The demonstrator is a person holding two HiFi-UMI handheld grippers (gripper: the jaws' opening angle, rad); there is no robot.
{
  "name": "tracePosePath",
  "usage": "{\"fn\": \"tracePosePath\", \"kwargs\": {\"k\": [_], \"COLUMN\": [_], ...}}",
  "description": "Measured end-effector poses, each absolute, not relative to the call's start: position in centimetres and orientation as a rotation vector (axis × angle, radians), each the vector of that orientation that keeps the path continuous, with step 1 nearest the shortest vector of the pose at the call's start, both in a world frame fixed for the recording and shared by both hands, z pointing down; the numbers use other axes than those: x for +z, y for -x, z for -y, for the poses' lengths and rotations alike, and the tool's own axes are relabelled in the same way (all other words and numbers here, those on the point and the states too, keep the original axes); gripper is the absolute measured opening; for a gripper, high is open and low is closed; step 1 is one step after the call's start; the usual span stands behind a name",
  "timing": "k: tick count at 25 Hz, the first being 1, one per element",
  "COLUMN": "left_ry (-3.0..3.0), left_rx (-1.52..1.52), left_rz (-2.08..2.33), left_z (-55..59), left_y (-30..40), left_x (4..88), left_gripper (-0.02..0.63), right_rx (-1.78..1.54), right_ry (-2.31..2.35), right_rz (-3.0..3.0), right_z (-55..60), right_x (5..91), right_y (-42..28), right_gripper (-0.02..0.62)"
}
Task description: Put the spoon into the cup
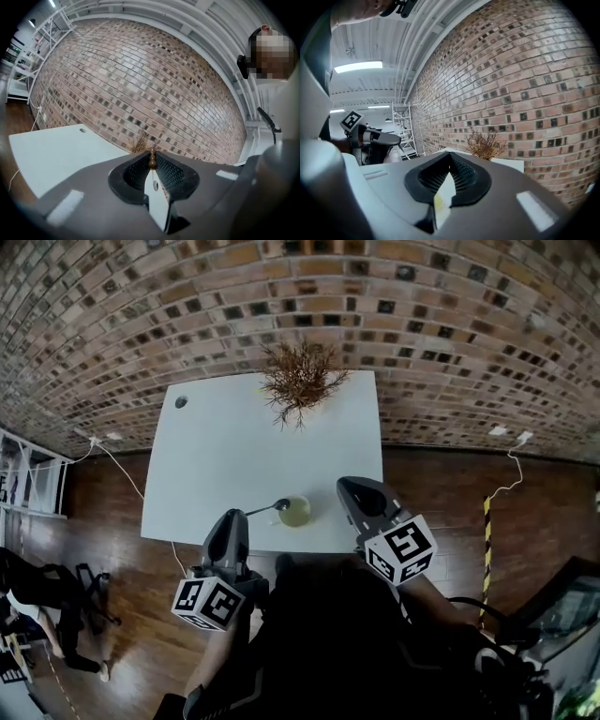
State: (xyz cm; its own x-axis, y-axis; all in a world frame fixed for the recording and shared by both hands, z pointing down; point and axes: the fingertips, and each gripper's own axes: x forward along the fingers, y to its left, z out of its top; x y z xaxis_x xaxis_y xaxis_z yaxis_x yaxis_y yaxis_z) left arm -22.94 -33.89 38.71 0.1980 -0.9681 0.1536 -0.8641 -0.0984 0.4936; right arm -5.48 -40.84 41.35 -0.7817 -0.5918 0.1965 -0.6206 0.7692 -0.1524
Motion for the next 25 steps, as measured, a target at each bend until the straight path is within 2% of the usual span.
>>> {"fn": "tracePosePath", "kwargs": {"k": [12,25], "left_ry": [-2.081,-2.108], "left_rx": [-0.297,-0.127], "left_rz": [1.58,1.444], "left_z": [37.0,40.4], "left_y": [28.3,26.6], "left_x": [39.1,47.6], "left_gripper": [0.034,0.034], "right_rx": [0.317,0.33], "right_ry": [-1.081,-1.124], "right_rz": [2.763,2.702], "right_z": [42.7,44.1], "right_x": [41.7,44.8], "right_y": [11.5,12.3], "right_gripper": [0.006,0.006]}}
